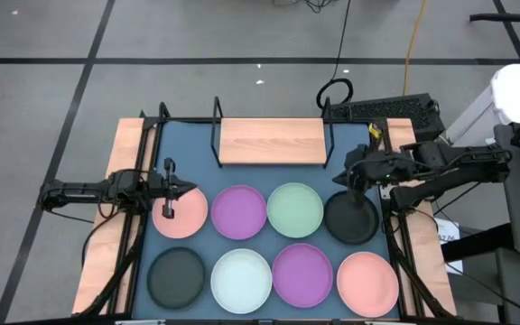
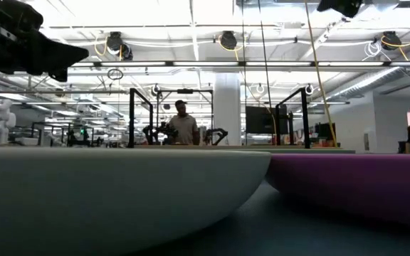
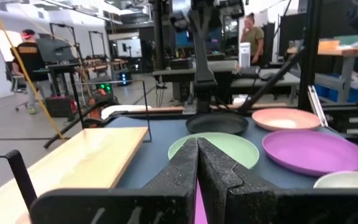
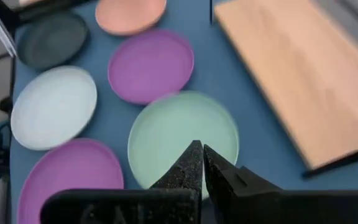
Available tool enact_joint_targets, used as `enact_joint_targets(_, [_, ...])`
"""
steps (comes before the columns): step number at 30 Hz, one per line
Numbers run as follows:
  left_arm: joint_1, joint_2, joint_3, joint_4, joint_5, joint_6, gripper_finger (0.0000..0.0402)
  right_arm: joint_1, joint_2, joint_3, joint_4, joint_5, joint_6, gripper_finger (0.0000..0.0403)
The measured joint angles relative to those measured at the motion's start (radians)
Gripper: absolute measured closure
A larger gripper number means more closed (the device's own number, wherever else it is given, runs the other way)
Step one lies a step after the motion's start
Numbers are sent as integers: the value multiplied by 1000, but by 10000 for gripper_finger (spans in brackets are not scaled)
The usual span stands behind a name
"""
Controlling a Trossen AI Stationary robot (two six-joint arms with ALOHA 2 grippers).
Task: Place and stack plates onto a shelf
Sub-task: Put the black bowl on the shelf
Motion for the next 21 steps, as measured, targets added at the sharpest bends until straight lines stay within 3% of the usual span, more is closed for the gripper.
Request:
enact_joint_targets(4, [0,1,11,19,0,-9,389,13,37,0,-40,-23,32,403])
enact_joint_targets(8, [0,47,98,-6,-1,-49,389,23,67,0,-62,-37,57,403])
enact_joint_targets(21, [0,510,688,-426,15,-83,389,100,147,0,-85,-36,171,403])
